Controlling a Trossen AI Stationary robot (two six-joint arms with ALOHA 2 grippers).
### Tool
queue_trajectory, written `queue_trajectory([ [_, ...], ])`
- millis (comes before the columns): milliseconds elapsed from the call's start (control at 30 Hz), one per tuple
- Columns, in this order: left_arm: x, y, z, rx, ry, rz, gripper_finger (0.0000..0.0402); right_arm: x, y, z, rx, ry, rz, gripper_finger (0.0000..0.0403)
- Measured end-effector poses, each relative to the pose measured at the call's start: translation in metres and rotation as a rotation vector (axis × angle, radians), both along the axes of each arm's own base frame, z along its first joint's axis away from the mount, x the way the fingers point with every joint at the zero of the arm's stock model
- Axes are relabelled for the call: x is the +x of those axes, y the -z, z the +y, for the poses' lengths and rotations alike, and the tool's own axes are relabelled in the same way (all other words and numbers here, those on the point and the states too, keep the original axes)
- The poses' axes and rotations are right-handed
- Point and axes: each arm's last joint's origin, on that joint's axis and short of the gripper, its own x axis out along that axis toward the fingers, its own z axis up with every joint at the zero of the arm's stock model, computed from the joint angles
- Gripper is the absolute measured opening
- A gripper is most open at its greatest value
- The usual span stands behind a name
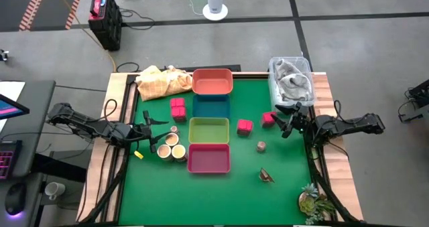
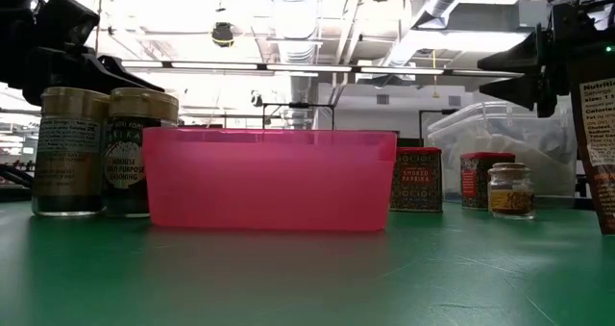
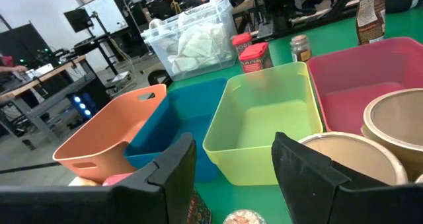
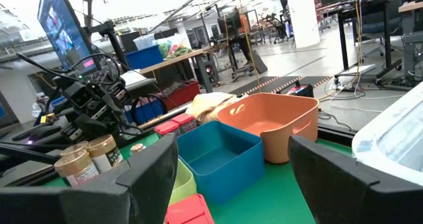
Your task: Sort spices by type
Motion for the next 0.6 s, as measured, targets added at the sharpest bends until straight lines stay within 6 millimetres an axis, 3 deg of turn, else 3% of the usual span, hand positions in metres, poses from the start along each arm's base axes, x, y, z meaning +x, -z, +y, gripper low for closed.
queue_trajectory([
  [100,0.0,0.0,0.0,-0.034,-0.002,-0.015,0.0187,0.0,-0.002,0.0,0.004,-0.001,-0.018,0.0312],
  [333,0.001,-0.003,-0.002,-0.496,0.02,-0.171,0.0187,-0.002,-0.012,0.0,0.024,0.0,-0.139,0.0312],
  [600,0.001,-0.004,-0.002,-0.529,0.012,-0.188,0.0187,-0.002,-0.012,0.0,0.029,-0.002,-0.142,0.0312],
])
